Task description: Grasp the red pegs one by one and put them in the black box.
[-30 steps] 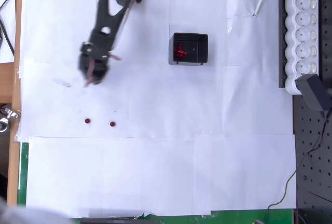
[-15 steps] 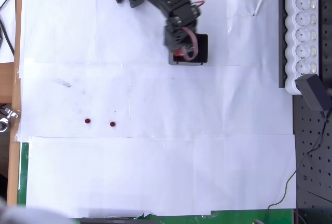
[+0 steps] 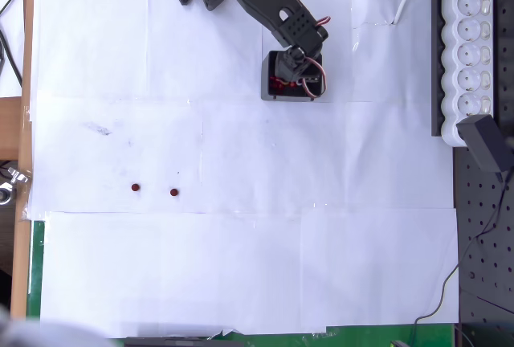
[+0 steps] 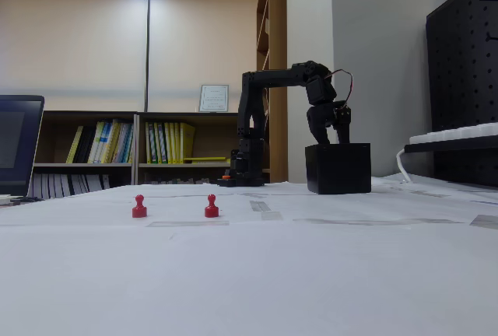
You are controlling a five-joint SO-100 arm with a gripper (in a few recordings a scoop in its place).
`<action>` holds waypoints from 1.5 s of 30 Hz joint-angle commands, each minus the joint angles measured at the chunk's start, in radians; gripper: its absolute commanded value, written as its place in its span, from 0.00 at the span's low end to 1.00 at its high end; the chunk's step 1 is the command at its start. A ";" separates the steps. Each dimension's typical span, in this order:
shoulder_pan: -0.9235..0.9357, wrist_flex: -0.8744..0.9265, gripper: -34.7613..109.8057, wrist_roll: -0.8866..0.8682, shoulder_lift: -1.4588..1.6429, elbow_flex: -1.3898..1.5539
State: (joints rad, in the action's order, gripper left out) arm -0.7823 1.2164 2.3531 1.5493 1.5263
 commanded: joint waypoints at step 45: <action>0.904 -1.135 0.33 -0.586 0.216 -0.330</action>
State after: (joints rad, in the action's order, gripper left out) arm 0.1043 0.0997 1.7579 1.7227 1.0983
